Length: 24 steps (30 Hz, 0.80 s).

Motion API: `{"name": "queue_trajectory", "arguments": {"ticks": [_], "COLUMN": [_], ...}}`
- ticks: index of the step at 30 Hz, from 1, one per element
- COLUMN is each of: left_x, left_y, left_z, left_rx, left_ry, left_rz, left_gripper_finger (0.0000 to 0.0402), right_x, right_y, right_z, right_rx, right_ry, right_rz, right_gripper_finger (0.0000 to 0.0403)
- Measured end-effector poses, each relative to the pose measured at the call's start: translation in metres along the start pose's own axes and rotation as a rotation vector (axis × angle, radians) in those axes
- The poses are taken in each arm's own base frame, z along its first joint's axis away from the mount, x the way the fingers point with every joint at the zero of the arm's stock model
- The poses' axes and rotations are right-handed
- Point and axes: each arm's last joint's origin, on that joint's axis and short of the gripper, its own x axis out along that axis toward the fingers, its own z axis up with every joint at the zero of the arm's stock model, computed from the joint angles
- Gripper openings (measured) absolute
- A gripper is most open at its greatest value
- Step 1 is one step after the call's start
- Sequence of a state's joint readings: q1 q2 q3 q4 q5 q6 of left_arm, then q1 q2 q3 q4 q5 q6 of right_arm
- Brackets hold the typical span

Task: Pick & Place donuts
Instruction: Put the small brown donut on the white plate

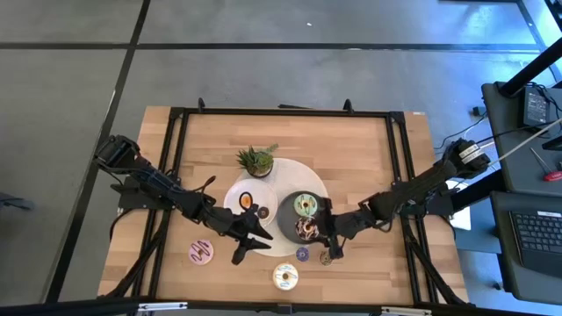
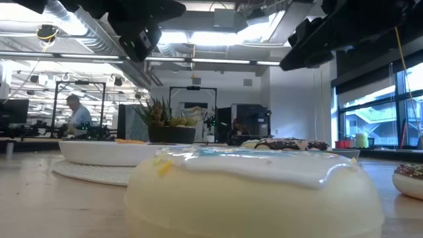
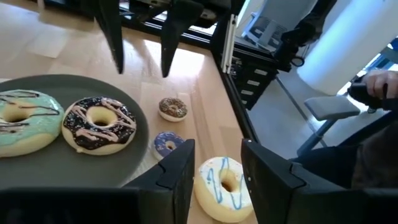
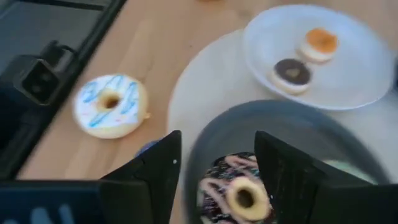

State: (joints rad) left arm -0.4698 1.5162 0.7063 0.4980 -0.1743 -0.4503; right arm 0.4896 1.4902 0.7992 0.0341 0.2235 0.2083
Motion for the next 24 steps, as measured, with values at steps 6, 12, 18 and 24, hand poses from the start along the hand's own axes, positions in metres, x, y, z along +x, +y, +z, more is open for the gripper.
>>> {"name": "queue_trajectory", "arguments": {"ticks": [6, 12, 18, 24], "left_x": [0.000, 0.000, 0.000, 0.000], "left_y": [0.001, 0.002, 0.003, 0.003], "left_z": [0.000, -0.001, -0.002, -0.003], "left_rx": [0.059, 0.082, 0.085, 0.078], "left_ry": [-0.009, -0.008, 0.007, 0.016], "left_rz": [0.021, 0.053, 0.061, 0.065], "left_gripper_finger": [0.0123, 0.0122, 0.0120, 0.0118], "right_x": [-0.011, -0.010, 0.010, 0.031], "right_y": [0.018, 0.040, 0.049, 0.054], "right_z": [0.001, -0.008, -0.031, -0.045], "right_rx": [0.061, 0.210, 0.344, 0.369], "right_ry": [0.271, 0.445, 0.557, 0.611], "right_rz": [-0.007, -0.072, -0.126, -0.105], "right_gripper_finger": [0.0204, 0.0204, 0.0204, 0.0204]}}
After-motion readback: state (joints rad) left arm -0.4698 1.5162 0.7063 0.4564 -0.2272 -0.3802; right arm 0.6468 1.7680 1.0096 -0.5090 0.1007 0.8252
